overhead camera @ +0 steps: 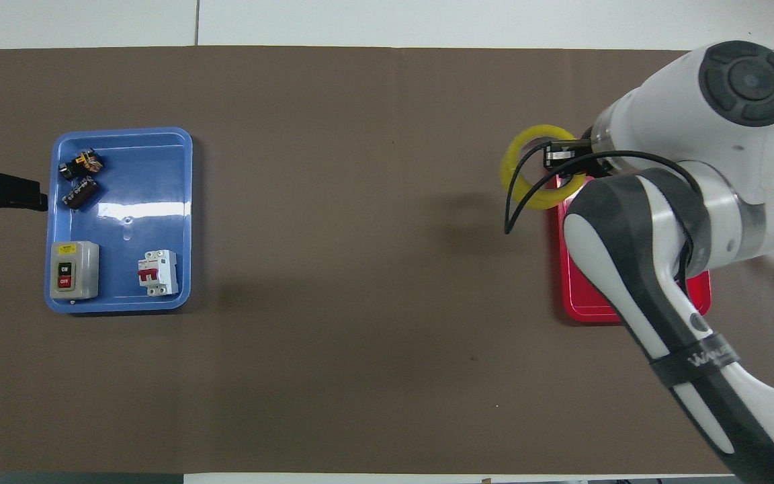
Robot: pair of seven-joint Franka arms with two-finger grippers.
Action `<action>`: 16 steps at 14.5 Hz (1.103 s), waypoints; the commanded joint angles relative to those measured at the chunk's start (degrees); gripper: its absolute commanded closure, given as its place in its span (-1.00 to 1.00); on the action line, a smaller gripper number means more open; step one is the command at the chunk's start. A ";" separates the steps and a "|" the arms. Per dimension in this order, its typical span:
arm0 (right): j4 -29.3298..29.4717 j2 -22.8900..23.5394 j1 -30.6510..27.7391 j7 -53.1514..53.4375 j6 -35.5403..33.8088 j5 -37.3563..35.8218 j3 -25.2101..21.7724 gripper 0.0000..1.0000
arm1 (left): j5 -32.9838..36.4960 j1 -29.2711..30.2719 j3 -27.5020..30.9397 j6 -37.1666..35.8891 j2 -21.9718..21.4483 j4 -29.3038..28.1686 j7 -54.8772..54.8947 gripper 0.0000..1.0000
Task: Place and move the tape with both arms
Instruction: 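Carry the tape with the right gripper and lower it into the red tray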
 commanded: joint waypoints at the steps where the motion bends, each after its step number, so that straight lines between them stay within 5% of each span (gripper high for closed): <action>1: -4.04 -1.45 -6.70 -10.92 0.69 0.93 0.74 1.00 | 0.58 0.05 -0.20 0.32 -1.73 -1.76 0.78 -1.00; 7: -21.35 -6.55 -14.01 -23.00 15.00 0.93 0.74 1.00 | 0.58 0.05 -0.29 0.32 -1.56 -1.41 0.69 -1.00; 16: -26.64 -4.01 -17.44 -25.11 22.48 1.02 0.74 1.00 | 0.58 0.14 -0.29 0.06 -1.56 -1.41 0.60 -1.00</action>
